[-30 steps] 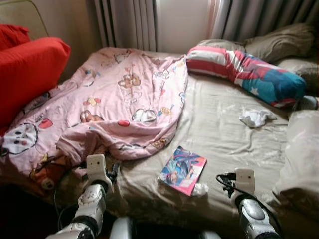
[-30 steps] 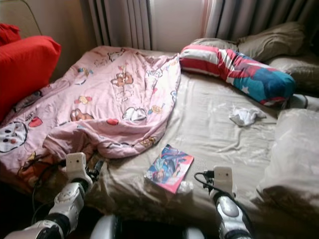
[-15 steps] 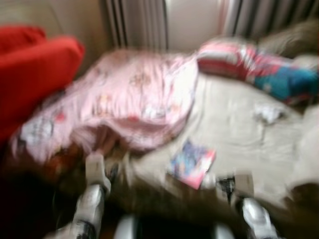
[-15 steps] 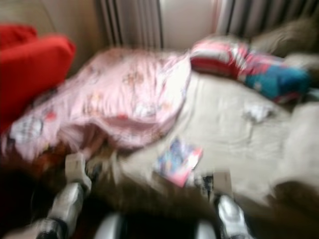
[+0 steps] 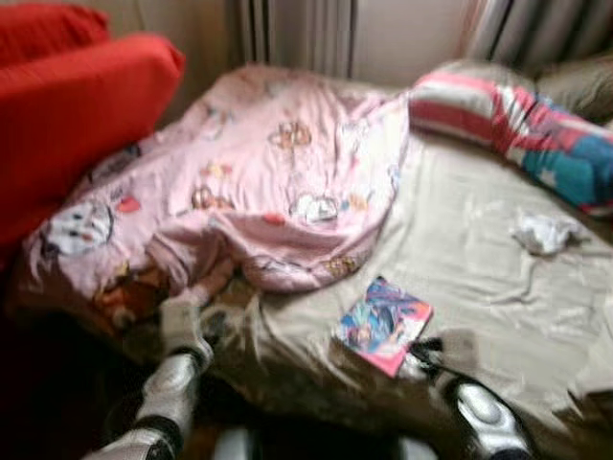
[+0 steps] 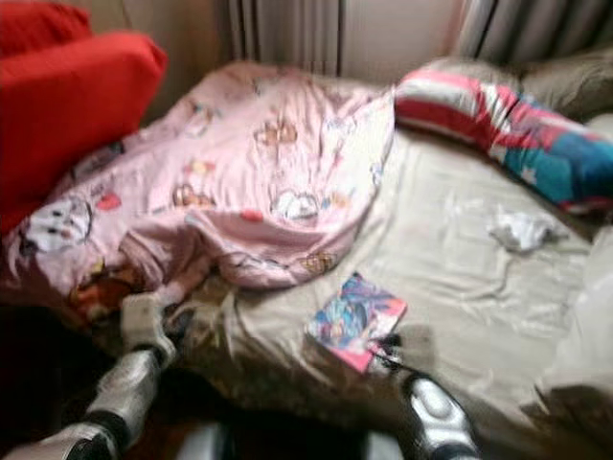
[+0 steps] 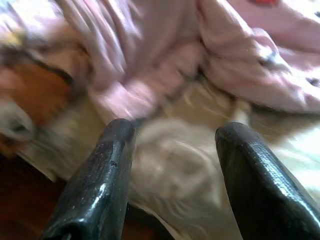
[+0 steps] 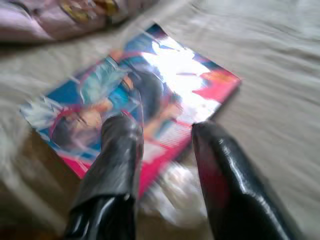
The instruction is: Clean up the room
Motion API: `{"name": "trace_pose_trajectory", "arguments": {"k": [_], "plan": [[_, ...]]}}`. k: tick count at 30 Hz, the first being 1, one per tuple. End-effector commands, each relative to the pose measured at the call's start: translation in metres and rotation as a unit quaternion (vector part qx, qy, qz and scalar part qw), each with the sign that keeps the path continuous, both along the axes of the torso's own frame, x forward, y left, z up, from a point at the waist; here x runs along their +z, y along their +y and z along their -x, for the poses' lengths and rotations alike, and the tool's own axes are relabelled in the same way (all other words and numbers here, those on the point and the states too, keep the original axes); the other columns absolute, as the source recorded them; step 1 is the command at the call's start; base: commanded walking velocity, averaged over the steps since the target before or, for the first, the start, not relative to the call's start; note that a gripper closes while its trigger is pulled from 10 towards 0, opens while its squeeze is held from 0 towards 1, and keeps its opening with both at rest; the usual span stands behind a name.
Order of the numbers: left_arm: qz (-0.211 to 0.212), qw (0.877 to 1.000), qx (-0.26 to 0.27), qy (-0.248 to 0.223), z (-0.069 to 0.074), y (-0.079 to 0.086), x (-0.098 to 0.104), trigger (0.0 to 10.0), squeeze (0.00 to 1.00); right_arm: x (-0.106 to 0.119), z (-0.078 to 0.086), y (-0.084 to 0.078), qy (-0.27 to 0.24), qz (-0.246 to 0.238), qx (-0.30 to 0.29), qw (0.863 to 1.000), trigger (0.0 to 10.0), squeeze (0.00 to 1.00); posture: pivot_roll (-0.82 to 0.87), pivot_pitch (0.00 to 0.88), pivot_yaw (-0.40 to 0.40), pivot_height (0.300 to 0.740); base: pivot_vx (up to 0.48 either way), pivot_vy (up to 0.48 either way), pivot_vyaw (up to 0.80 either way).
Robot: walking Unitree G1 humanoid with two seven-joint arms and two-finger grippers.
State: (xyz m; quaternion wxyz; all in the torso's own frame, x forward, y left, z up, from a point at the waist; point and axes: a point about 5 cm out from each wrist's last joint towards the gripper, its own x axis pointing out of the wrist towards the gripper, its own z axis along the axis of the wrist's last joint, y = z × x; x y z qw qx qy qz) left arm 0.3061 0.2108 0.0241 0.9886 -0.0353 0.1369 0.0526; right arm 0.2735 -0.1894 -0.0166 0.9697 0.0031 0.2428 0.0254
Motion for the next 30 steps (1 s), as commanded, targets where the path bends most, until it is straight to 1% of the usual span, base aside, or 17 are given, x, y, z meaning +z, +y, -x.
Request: {"name": "trace_pose_trajectory", "arguments": {"k": [1,3,7,8,10,11,16,18,19,21,23,24,25,26,27,28,30], "plan": [[0.009,1.000,-0.017,0.001,-0.002,-0.014,-0.002,10.0,0.00,-0.007,0.011,-0.015,0.017,0.003,-0.024,1.000,10.0,0.00,-0.10,0.000,0.012,0.592,0.289,0.000,0.00],[0.009,1.000,-0.018,-0.001,-0.002,-0.014,-0.001,10.0,0.00,-0.007,0.011,-0.016,0.018,0.002,-0.031,0.999,10.0,0.00,-0.09,0.000,0.011,0.592,0.287,0.000,0.00],[0.006,1.000,-0.019,-0.003,-0.003,-0.015,0.000,10.0,0.00,-0.007,0.011,-0.018,0.021,-0.003,-0.053,0.998,10.0,0.00,-0.09,0.000,0.012,0.592,0.000,0.000,0.00],[0.003,1.000,-0.019,-0.005,-0.003,-0.015,0.001,10.0,0.00,-0.008,0.012,-0.019,0.027,-0.012,-0.069,0.997,10.0,0.00,-0.09,0.008,0.014,0.592,0.000,0.000,0.00],[0.001,1.000,-0.020,-0.007,-0.003,-0.014,0.001,10.0,0.00,-0.010,0.013,-0.019,0.032,-0.022,-0.076,0.996,10.0,0.00,-0.09,0.020,0.017,0.592,0.000,0.000,0.00],[-0.002,1.000,-0.023,-0.009,-0.003,-0.014,0.001,10.0,0.00,-0.009,0.012,-0.019,0.032,-0.028,-0.075,0.996,10.0,0.00,-0.08,0.052,0.021,0.592,0.000,0.000,0.00],[-0.008,0.999,-0.029,-0.020,-0.004,-0.013,0.005,10.0,0.00,-0.006,0.007,-0.019,0.028,-0.036,-0.069,0.997,10.0,0.00,-0.08,0.122,0.024,0.592,0.000,0.000,0.00],[-0.012,0.999,-0.034,-0.039,-0.009,-0.012,0.013,10.0,0.00,0.000,0.001,-0.017,0.017,-0.025,-0.046,0.998,10.0,0.00,-0.08,0.172,0.026,0.592,0.000,0.000,0.00],[-0.012,0.999,-0.034,-0.039,-0.009,-0.012,0.013,10.0,0.00,0.000,0.001,-0.017,0.017,-0.025,-0.046,0.998,10.0,0.00,-0.08,0.172,0.026,0.592,0.000,0.000,0.00],[-0.015,0.998,-0.039,-0.052,-0.013,-0.013,0.018,10.0,0.00,0.008,-0.009,-0.012,-0.001,-0.026,-0.037,0.999,10.0,0.00,-0.08,0.196,0.027,0.592,0.000,0.000,0.00],[-0.020,0.996,-0.043,-0.079,-0.020,-0.015,0.030,10.0,0.00,0.022,-0.024,-0.004,-0.029,-0.033,-0.023,0.999,10.0,0.00,-0.07,0.229,0.027,0.592,0.000,0.000,0.00],[-0.021,0.995,-0.044,-0.086,-0.021,-0.016,0.032,10.0,0.00,0.025,-0.027,-0.001,-0.035,-0.037,-0.017,0.999,10.0,0.00,-0.07,0.229,0.027,0.592,0.000,0.000,0.00],[-0.022,0.994,-0.044,-0.094,-0.022,-0.016,0.035,10.0,0.00,0.026,-0.029,0.001,-0.041,-0.041,-0.011,0.998,10.0,0.44,-0.07,0.245,0.023,0.592,0.000,0.000,0.00],[-0.024,0.993,-0.043,-0.106,-0.024,-0.016,0.039,10.0,0.00,0.030,-0.033,0.005,-0.048,-0.041,-0.003,0.998,10.0,0.92,-0.07,0.249,0.021,0.592,0.000,0.000,0.00],[-0.025,0.993,-0.042,-0.111,-0.024,-0.015,0.041,10.0,0.00,0.031,-0.033,0.006,-0.053,-0.042,0.000,0.998,10.0,1.00,-0.06,0.261,0.017,0.592,0.000,0.000,0.00],[-0.026,0.992,-0.042,-0.114,-0.023,-0.015,0.041,10.0,0.00,0.032,-0.033,0.006,-0.057,-0.043,0.002,0.997,10.0,1.00,-0.06,0.265,0.016,0.592,0.000,0.000,0.00],[-0.025,0.990,-0.042,-0.130,-0.026,-0.015,0.048,10.0,0.00,0.037,-0.039,0.008,-0.065,-0.042,0.002,0.997,10.0,1.00,-0.05,0.284,0.004,0.592,0.000,0.000,0.00]]}}
